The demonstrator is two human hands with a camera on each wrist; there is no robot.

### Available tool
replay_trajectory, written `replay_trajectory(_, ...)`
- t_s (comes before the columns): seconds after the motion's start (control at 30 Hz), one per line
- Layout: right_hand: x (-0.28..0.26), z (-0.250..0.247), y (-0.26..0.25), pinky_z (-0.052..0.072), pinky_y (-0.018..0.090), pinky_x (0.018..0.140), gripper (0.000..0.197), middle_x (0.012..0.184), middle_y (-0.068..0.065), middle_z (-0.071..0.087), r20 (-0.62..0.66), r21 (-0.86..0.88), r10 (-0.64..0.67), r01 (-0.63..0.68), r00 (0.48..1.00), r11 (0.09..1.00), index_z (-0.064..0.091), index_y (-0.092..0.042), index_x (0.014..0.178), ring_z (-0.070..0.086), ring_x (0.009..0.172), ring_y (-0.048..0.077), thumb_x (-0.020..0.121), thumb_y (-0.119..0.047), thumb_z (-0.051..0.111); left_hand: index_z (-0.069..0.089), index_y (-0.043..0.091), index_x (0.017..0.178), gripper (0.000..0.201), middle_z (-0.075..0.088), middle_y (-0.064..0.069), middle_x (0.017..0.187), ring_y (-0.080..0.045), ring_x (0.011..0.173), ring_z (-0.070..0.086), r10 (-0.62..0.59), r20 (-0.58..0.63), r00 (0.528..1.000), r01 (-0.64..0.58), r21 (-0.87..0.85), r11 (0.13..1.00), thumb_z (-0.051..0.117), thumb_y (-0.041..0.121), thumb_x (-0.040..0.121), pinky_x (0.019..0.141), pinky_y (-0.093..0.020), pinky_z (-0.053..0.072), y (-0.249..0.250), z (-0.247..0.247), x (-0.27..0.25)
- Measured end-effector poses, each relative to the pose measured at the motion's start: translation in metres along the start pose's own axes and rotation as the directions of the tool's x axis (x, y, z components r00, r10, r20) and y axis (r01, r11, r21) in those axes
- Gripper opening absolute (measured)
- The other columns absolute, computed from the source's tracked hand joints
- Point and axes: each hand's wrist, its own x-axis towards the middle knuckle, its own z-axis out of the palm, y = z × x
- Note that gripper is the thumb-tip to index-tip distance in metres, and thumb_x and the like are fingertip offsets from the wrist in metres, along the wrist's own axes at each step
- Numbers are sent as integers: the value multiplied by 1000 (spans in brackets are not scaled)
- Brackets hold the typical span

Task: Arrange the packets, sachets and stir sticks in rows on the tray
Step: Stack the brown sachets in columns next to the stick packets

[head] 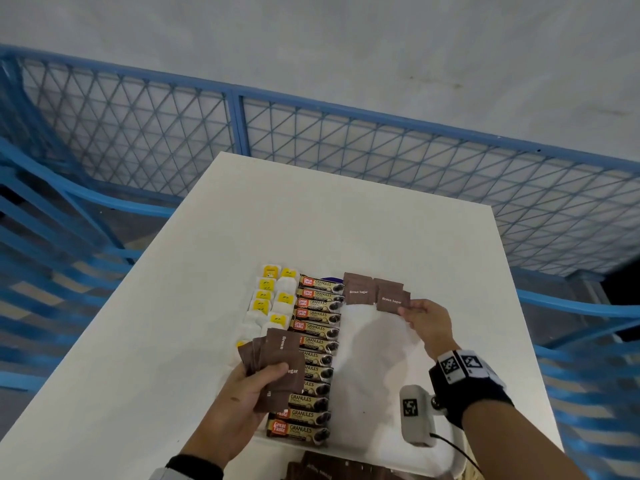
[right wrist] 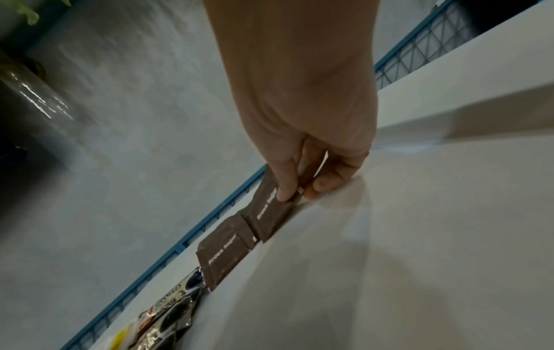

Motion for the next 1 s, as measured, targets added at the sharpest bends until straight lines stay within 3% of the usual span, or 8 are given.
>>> replay_trajectory(0.1,7,5,0,45,29,68,14,68,-6,63,-25,-97,-6,3,1000,995,63,-20,71,54,64,13,77,-10,72,64,13,104,23,75,-7,83,-18,73,69,1,2,1000,-1,6,1000,60,2,83,68,-33,51,0,0,1)
replay_trajectory(0.2,8,11,-4,40,22,60,7,69,-4,59,-48,-100,-5,1,999,995,63,-12,83,51,62,11,79,-11,70,64,12,103,22,75,-5,82,-13,68,71,10,14,1000,-10,21,1000,59,3,84,64,-30,50,0,0,0)
replay_trajectory(0.37,3,13,-9,33,16,54,16,73,-6,54,-91,-115,-15,4,996,993,58,-9,90,51,72,16,80,-11,69,66,12,103,21,74,-5,83,-12,69,70,22,38,999,-24,54,998,59,3,84,66,-30,49,0,1,0)
replay_trajectory(0.57,-5,15,-8,33,16,55,31,89,6,54,-124,-109,-27,14,992,994,52,-8,103,51,80,21,79,-13,71,66,14,104,24,75,-8,90,-15,77,72,37,69,997,-42,78,996,61,2,83,66,-29,52,1,5,-1)
replay_trajectory(0.73,-25,21,-7,36,18,55,24,73,-2,51,-135,-91,-104,92,985,992,50,-13,95,52,71,20,80,-11,69,66,9,103,23,74,-9,86,-15,71,70,57,92,994,-62,57,996,59,-2,84,50,-21,50,1,7,-2)
replay_trajectory(0.83,-56,30,-13,38,19,57,8,72,-3,56,31,-100,-139,142,990,985,56,-14,87,52,67,15,85,-17,63,68,10,101,22,71,-9,80,-15,64,63,62,94,994,-69,68,995,61,0,84,46,-21,39,0,8,-3)
replay_trajectory(0.9,-83,35,-19,40,19,58,14,74,-2,58,247,-106,-126,156,961,982,59,-12,88,54,65,12,89,-25,59,66,9,107,26,69,-10,79,-13,60,58,68,105,992,-75,59,995,62,1,83,49,-21,32,1,9,-5)
replay_trajectory(1.0,-120,41,-24,42,18,56,33,76,-1,62,602,-5,-60,79,796,997,60,-4,99,56,64,9,92,-35,53,64,7,107,25,68,-8,73,-10,53,59,80,118,990,-87,54,995,61,-1,83,47,-20,35,3,10,-8)
